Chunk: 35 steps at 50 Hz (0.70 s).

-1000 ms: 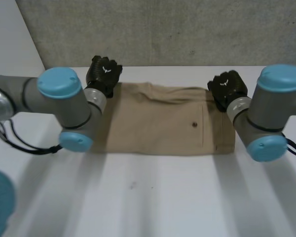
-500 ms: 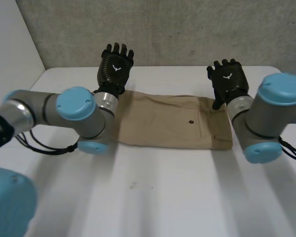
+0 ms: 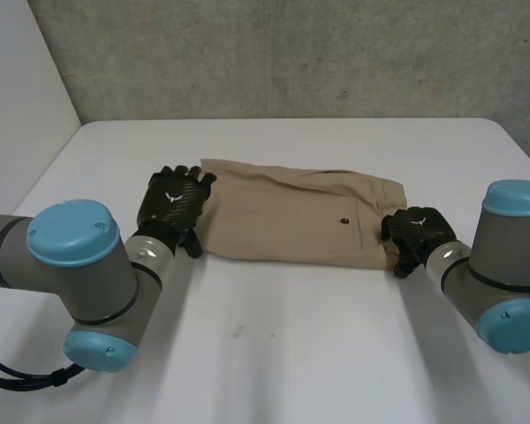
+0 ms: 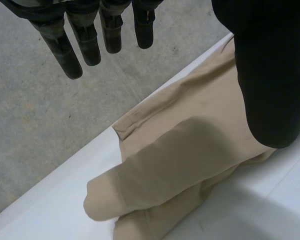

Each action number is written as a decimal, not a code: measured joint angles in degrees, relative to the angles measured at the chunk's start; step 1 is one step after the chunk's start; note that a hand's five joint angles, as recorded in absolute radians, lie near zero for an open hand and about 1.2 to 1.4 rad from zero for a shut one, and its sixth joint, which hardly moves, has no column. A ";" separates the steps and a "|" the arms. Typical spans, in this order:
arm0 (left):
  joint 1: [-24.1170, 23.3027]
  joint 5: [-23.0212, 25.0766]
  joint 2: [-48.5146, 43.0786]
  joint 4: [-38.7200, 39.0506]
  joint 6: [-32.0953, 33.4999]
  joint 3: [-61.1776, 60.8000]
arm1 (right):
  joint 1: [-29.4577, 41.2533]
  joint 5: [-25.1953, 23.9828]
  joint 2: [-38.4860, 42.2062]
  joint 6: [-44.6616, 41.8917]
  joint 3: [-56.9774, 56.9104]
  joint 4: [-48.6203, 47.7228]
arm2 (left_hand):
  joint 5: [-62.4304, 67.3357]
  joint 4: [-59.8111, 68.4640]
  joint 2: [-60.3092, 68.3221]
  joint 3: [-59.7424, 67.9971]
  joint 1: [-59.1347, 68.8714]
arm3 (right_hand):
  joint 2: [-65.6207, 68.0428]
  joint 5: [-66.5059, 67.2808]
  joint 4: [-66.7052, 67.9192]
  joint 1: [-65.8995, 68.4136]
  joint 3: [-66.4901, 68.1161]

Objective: Fold the shorts.

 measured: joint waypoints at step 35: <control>1.68 0.05 8.08 -3.47 -3.10 0.60 | 10.06 -3.72 -6.00 -36.31 -13.73 -0.34 | -0.10 0.00 0.00 0.00 0.00 | 21.61 21.01 22.83 20.72 22.54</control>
